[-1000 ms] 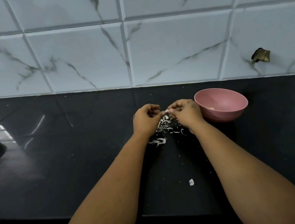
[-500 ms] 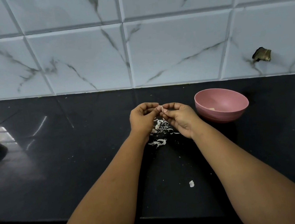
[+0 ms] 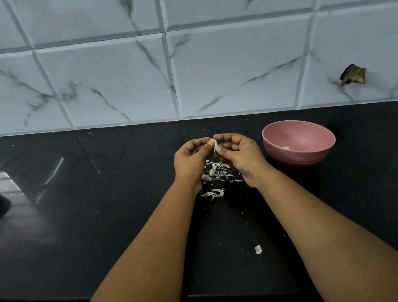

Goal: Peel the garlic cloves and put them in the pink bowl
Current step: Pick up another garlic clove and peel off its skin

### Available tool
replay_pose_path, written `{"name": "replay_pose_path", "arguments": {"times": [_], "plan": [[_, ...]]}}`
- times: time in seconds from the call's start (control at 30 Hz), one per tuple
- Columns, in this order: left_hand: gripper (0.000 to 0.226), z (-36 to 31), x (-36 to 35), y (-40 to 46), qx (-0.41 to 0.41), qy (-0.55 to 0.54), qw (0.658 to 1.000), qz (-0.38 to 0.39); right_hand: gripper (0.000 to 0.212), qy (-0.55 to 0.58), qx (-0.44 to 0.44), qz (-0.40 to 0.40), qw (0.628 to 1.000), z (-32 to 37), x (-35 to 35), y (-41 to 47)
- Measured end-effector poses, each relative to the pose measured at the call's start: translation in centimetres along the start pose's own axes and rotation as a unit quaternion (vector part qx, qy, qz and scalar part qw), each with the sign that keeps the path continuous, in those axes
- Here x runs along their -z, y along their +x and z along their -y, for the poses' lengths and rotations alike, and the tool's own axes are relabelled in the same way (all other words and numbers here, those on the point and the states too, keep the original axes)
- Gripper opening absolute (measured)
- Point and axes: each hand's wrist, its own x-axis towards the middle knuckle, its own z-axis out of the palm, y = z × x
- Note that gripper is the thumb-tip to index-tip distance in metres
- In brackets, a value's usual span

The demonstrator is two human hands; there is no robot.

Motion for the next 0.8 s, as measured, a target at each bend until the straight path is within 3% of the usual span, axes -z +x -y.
{"name": "replay_pose_path", "arguments": {"times": [0.27,0.5,0.8], "plan": [[0.007,-0.2,0.1,0.2,-0.034,0.065,0.997,-0.016,0.024,-0.15,0.075,-0.031,0.985,-0.7,0.1,0.4],[0.009,-0.1,-0.1,0.3,-0.051,0.095,0.993,-0.037,0.028,-0.164,0.09,-0.047,0.981,-1.1,-0.2,0.5],[0.01,0.2,-0.4,0.3,-0.102,0.295,0.95,-0.018,0.021,-0.117,0.048,-0.038,0.991,-1.6,-0.5,0.7]]}}
